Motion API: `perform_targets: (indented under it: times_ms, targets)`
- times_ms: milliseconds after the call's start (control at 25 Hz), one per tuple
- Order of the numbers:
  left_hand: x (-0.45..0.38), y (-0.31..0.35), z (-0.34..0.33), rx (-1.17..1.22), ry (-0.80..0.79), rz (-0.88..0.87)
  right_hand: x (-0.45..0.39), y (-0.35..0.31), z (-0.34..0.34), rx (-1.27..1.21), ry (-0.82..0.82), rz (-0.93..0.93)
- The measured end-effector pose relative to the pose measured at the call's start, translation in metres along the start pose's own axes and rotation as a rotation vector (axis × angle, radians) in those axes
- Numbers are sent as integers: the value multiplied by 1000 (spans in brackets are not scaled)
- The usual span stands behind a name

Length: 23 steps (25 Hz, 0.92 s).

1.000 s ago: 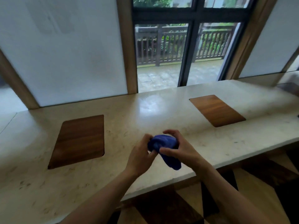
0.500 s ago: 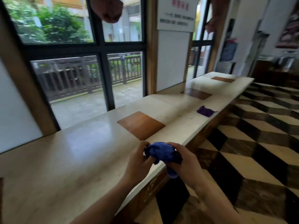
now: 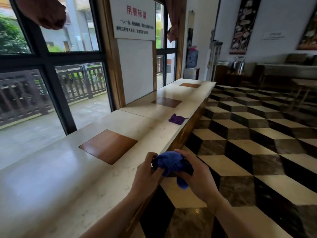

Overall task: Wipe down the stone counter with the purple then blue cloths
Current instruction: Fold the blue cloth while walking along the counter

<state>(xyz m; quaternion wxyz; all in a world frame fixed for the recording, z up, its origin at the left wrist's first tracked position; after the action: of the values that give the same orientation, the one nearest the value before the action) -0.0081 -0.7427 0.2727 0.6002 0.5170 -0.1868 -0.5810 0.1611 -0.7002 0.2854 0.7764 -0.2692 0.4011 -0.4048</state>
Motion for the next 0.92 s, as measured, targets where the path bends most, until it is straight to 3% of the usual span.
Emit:
perform_targets:
  times_ms: [320,560,920]
  targets:
    - [-37,-18,-25,57,16,73,-34,22,6,98,33,37]
    - [-102,-63,-32,85,77,181,-97,48,-26,165,2,53]
    - [-257,-122,-16,64,94,43,-247,79,-72,239,77,89]
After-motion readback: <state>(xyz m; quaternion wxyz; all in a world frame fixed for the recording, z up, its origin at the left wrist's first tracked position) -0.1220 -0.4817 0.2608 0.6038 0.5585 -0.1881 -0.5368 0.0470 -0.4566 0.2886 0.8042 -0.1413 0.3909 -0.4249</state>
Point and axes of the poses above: each hand's wrist, its own x-axis away from the middle knuckle, its own z-axis out of the back of the hand, y = z × x, the point moved 10 cm from there along -x, towards the middle knuckle, and after that the axes turned 4 degrees about y, right-handed, at the moved point
